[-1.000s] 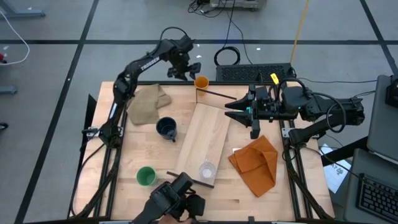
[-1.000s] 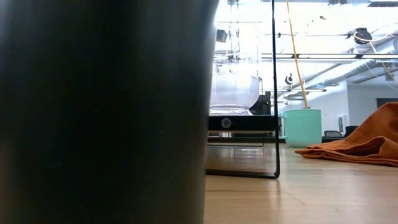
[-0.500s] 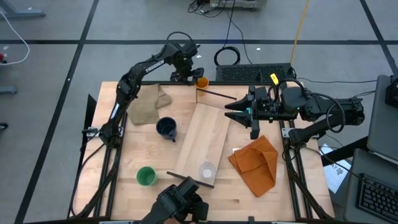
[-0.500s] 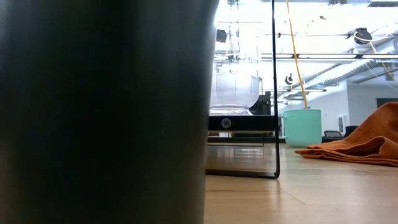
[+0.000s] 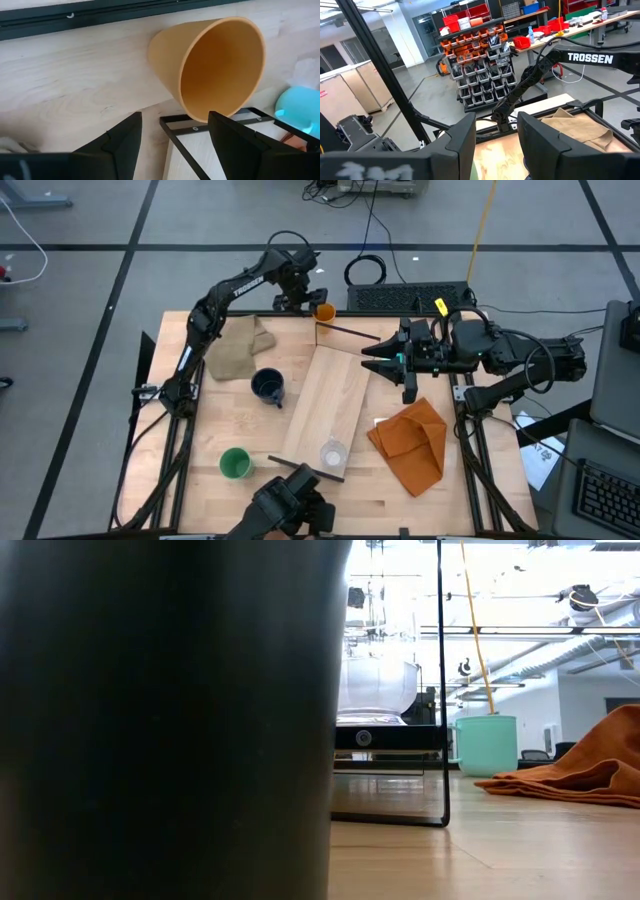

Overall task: Stack small to large cups/mugs on shelf
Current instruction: Put the orange cup on the shelf

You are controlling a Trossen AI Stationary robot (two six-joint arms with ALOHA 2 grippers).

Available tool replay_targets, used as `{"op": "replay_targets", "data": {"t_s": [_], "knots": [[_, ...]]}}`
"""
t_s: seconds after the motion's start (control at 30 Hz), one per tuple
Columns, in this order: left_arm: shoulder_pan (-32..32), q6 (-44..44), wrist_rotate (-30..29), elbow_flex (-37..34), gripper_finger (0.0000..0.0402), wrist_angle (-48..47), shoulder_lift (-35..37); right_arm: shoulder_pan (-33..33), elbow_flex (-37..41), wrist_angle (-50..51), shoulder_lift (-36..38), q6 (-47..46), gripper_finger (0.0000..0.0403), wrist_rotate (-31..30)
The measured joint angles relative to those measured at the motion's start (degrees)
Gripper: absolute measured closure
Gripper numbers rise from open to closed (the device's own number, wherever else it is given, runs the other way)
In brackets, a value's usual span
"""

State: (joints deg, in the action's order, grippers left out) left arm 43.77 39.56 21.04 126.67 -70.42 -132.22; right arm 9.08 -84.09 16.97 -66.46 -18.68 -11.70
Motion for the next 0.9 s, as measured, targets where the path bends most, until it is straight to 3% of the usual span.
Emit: {"op": "replay_targets", "data": {"t_s": [0.47,0.9], "knots": [[0.32,4.56,1.76,0.00,0.0176,-0.43,0.04,0.00,0.02,-0.02,0.00,0.28,0.0266,0.00],[0.66,5.21,1.26,0.00,0.0301,-1.46,0.04,0.80,0.02,-0.19,0.00,0.31,0.0266,0.03]]}}
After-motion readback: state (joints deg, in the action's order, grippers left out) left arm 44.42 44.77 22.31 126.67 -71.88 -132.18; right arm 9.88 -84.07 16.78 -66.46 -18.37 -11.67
